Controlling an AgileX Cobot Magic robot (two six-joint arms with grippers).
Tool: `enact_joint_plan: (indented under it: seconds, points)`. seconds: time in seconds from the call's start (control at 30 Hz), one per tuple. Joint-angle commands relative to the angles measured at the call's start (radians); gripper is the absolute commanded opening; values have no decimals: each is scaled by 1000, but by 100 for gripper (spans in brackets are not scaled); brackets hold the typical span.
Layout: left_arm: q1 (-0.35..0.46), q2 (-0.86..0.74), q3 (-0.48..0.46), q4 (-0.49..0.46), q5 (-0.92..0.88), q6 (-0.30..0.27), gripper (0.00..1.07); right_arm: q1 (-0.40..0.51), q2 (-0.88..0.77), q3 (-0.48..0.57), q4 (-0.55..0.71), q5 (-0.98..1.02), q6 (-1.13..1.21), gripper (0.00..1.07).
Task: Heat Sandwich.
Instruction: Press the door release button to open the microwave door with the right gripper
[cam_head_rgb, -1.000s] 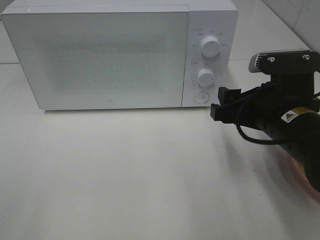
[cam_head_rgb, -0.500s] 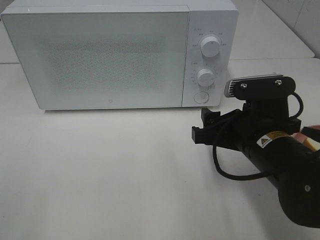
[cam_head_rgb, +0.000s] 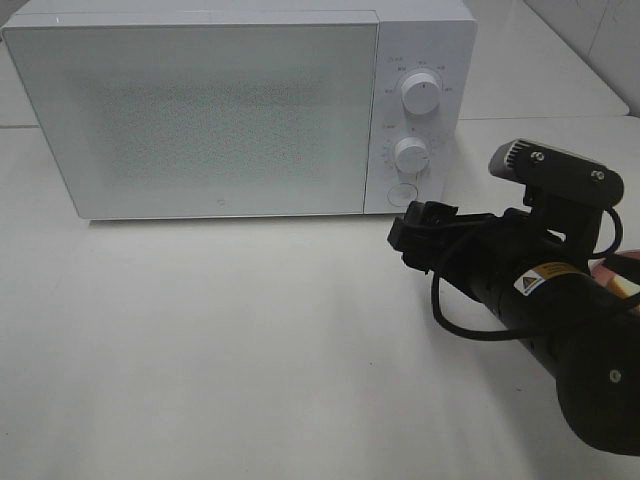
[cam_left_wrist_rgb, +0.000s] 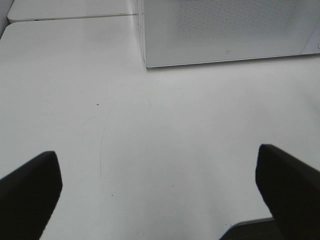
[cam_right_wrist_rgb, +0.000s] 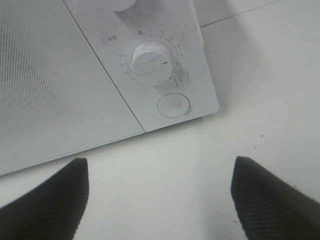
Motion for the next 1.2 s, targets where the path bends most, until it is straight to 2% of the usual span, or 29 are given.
enact_joint_plan:
  seconds: [0.03,0.07,0.2,0.3,0.33,0.47,0.5,0.53,0.63,0.67,0.7,0.77,0.8,0.83,0.9,1.2]
  points:
    - [3,-21,2,-3,-6,-2,98,4,-2,-3,-5,15,134,76]
    - [3,-21,2,-3,-6,-2,98,4,-2,-3,-8,20,249,76]
    - [3,-21,2,-3,-6,-2,98,4,-2,-3,-8,20,420,75]
    - [3,-21,2,-3,-6,-2,98,4,-2,-2,-10,22,648,70]
    - [3,-21,2,-3,-6,-2,98,4,-2,-2,-10,39,765,66]
    - [3,-21,2,-3,-6,-2,98,4,-2,-2,-11,62,897,60]
    - [3,-21,2,-3,-6,-2,98,4,-2,-2,-11,72,971,53]
    - [3,-21,2,-3,-6,-2,98,4,-2,-2,-11,72,971,53]
    - [3,-21,2,-3,-6,-2,98,4,-2,-2,-11,72,1041,41]
    - [3,-21,2,-3,-6,-2,98,4,-2,-2,-11,72,1041,41]
    - [3,-21,2,-3,-6,-2,98,4,-2,-2,-11,68,1059,30]
    - [3,-21,2,-3,-6,-2,98,4,-2,-3,-8,68,1059,19]
    - [3,-21,2,-3,-6,-2,98,4,-2,-3,-8,69,1059,10]
    - [3,-21,2,-3,-6,-2,98,4,-2,-3,-8,69,1059,10]
    - [3,-21,2,-3,-6,-2,98,4,-2,-3,-8,74,1064,1]
    - [3,-21,2,-3,-6,-2,98,-20,-2,-3,-12,96,1098,0]
